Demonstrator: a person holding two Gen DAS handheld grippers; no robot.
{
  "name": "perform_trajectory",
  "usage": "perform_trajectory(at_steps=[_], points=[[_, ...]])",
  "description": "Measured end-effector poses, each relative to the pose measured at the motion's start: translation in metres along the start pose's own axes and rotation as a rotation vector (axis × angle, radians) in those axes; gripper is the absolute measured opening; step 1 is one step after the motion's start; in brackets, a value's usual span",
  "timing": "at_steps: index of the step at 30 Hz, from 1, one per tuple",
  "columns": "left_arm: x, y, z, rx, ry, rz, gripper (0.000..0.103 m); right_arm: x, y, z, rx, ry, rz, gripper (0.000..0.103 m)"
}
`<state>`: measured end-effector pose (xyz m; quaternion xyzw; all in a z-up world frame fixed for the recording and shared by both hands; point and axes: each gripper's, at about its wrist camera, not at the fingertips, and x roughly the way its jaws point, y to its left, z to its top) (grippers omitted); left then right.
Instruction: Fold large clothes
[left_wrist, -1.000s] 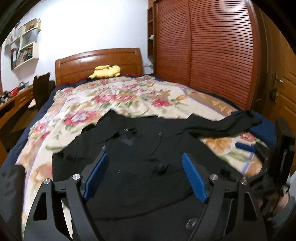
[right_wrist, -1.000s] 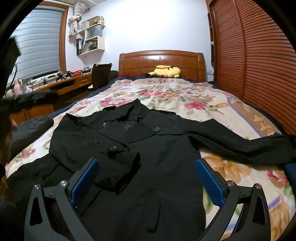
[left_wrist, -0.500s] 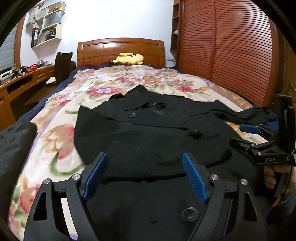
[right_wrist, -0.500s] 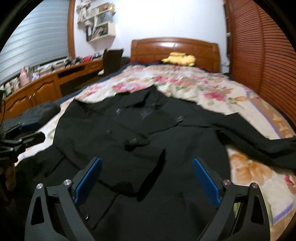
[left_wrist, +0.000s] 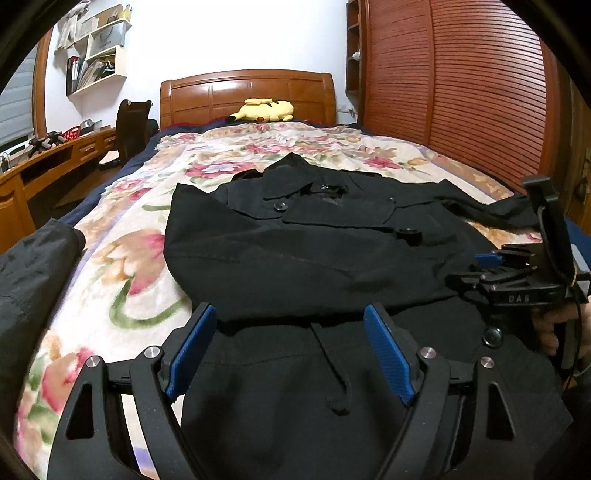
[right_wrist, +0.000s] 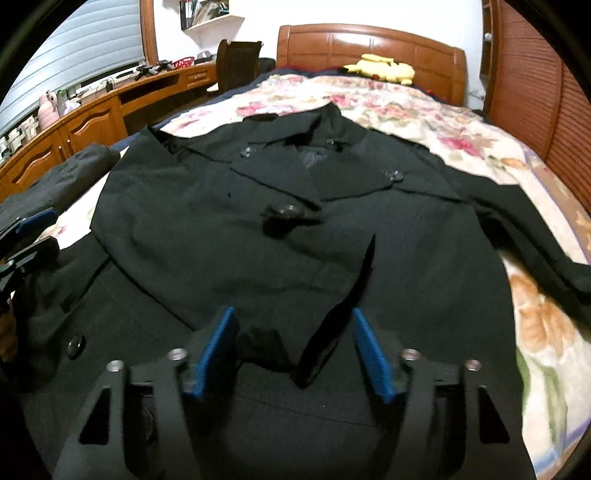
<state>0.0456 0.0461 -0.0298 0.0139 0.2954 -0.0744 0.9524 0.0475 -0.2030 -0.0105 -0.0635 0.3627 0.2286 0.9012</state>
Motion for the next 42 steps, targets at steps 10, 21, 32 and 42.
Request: perform_trajectory(at_steps=[10,21,32,42], points=[[-0.002,0.002,-0.003,0.005,-0.009,0.004,0.083,-0.025,0.01,-0.008,-0.032,-0.116,-0.039,0.012],[-0.005,0.0,-0.002,0.0,-0.028,-0.004,0.083,-0.084,-0.004,-0.064,0.032,-0.282,-0.136,0.009],[-0.008,-0.005,0.002,0.002,-0.044,-0.012,0.083,-0.087,-0.006,-0.104,0.07,-0.23,-0.15,0.008],[-0.021,-0.003,0.011,-0.04,-0.1,-0.053,0.083,-0.102,0.007,-0.102,0.058,-0.168,-0.116,0.016]])
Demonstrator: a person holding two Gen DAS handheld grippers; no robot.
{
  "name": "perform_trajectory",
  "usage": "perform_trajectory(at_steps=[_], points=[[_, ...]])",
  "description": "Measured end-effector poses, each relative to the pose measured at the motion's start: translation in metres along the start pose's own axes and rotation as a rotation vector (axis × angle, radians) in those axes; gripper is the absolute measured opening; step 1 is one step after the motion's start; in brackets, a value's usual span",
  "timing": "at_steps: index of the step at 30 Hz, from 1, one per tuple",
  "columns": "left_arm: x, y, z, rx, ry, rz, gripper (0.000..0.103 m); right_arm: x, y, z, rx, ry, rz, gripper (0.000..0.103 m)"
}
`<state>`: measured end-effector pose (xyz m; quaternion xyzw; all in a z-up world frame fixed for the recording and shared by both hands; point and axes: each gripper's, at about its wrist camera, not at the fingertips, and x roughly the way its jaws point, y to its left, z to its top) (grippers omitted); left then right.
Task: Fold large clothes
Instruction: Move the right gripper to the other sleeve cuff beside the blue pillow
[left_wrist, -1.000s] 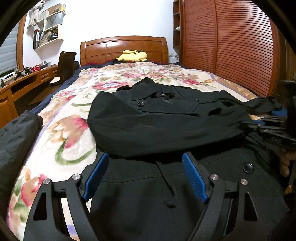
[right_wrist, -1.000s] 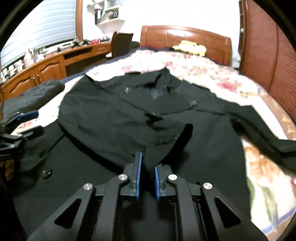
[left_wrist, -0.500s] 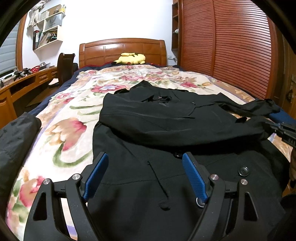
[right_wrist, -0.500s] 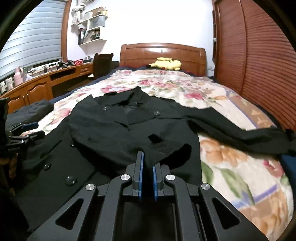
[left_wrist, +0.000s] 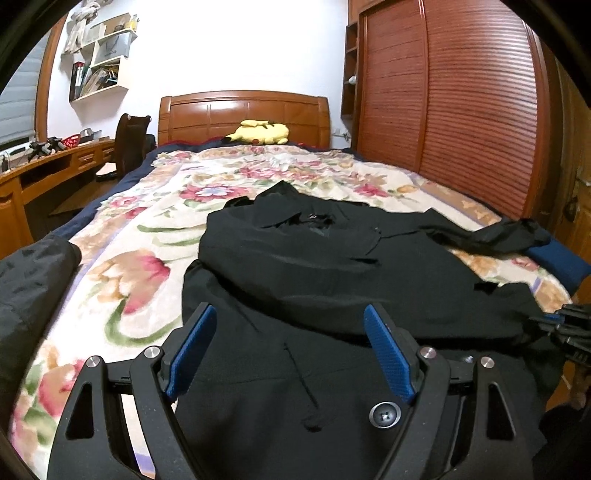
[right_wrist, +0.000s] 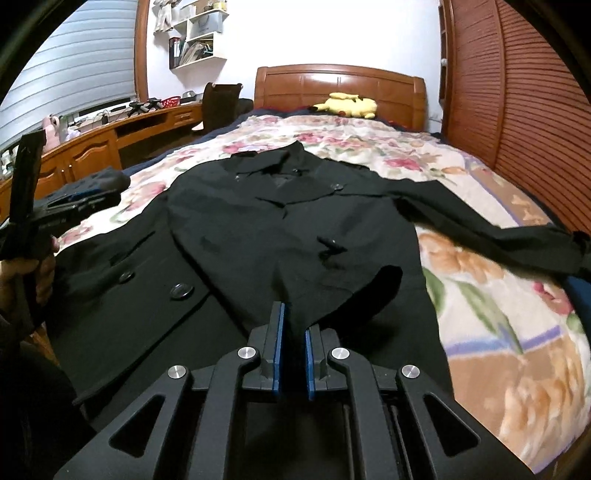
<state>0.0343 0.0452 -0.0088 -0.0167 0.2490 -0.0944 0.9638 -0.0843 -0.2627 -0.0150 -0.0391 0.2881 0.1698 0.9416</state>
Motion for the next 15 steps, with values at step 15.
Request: perform_trajectory(at_steps=[15], points=[[-0.012,-0.017,0.014,0.028,-0.06,-0.058,0.103,0.012,-0.015,0.035,-0.044,-0.009,-0.042,0.048]])
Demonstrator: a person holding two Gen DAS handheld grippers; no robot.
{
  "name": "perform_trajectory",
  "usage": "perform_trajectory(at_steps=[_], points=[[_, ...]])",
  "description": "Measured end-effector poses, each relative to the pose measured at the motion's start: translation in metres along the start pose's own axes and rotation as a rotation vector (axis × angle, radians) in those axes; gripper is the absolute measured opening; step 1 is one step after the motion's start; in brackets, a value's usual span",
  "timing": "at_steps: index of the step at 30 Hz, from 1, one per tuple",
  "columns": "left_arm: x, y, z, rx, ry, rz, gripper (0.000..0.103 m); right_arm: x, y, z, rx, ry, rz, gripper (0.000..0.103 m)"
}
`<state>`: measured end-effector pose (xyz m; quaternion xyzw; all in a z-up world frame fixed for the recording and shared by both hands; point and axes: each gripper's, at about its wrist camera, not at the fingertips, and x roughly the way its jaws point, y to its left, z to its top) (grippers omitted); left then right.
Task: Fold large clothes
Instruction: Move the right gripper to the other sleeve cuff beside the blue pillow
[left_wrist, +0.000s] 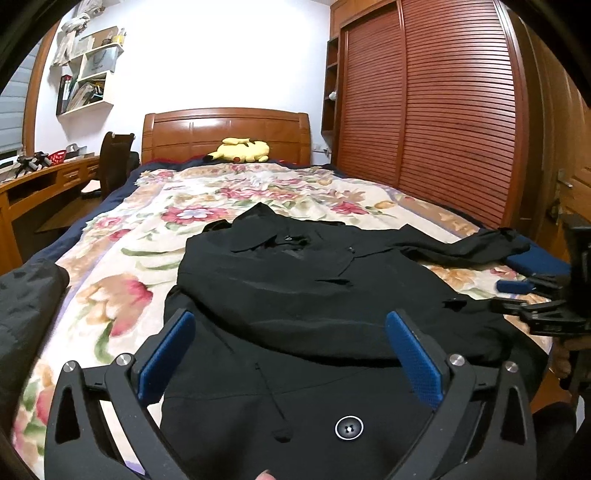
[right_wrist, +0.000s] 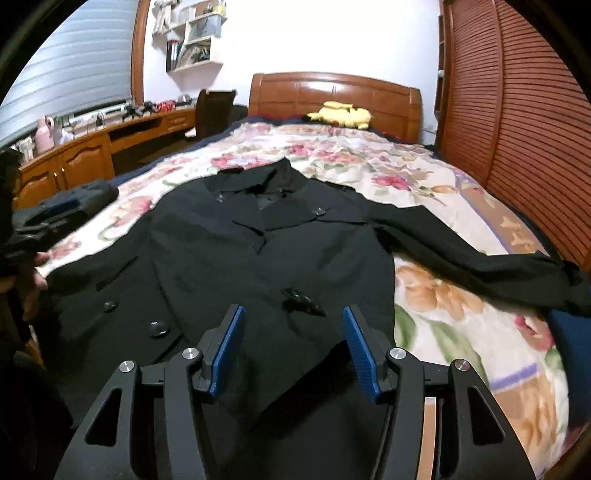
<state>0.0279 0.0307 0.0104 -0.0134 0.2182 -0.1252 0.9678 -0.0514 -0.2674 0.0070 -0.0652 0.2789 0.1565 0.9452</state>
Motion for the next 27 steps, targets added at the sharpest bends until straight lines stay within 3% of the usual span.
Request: perform_trajectory(at_steps=[8,10,15,27], points=[[0.007,-0.01,-0.002,-0.004,0.008,-0.023,0.103,0.036,0.014,-0.013,-0.02,0.139,0.105,0.046],[0.007,-0.011,-0.001,-0.006,0.001,-0.021,0.103,0.048,0.019,-0.019,-0.07,0.182,0.089,0.046],[0.005,-0.012,-0.001,-0.02,-0.015,-0.014,0.103,0.05,0.02,-0.019,-0.083,0.192,0.081,0.053],[0.01,-0.025,-0.004,0.023,-0.021,0.015,0.103,0.053,0.004,-0.033,-0.009,0.129,0.15,0.056]])
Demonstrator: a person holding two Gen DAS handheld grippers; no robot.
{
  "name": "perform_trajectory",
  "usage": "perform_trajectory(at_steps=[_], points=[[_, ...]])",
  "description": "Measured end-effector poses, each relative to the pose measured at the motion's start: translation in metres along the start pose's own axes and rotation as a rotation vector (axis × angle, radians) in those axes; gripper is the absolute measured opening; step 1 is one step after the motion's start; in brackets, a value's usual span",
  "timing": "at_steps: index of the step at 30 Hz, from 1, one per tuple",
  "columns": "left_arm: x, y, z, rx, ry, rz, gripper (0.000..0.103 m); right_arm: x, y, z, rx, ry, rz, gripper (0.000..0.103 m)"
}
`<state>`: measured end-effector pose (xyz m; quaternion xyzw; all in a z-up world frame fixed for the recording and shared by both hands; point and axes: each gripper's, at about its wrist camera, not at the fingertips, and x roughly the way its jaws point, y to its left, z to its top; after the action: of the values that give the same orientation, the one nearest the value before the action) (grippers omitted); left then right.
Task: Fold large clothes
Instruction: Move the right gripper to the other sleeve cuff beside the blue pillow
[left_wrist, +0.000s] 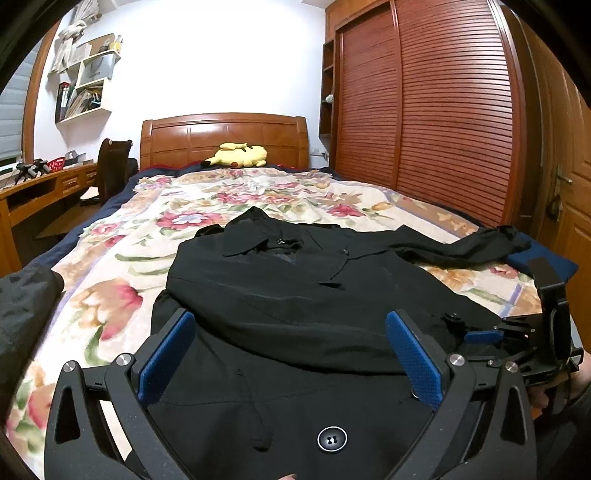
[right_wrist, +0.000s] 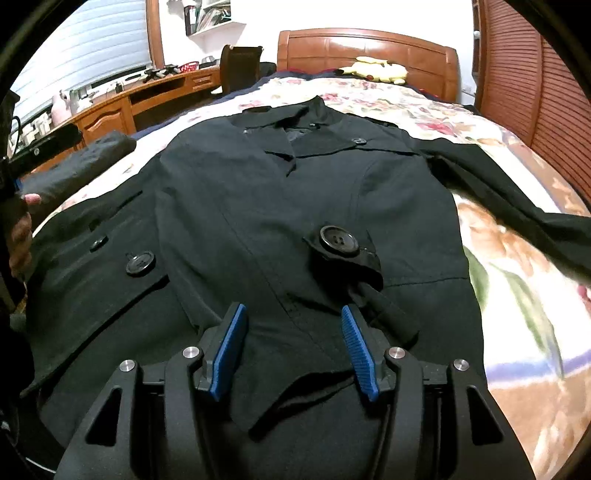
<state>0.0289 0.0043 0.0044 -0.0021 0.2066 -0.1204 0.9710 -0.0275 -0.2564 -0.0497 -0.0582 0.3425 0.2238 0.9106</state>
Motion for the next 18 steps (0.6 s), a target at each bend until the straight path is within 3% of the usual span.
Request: perform_trajectory(at_steps=[10,18], points=[[0.007,-0.026,-0.003,0.027,0.035,-0.048,0.103,-0.009,0.005,-0.004,-0.008,-0.01,-0.044,0.06],[0.015,-0.043,-0.005,0.016,0.063,-0.096,0.103,-0.023,-0.005,0.001,0.071,0.044,-0.032,0.062]])
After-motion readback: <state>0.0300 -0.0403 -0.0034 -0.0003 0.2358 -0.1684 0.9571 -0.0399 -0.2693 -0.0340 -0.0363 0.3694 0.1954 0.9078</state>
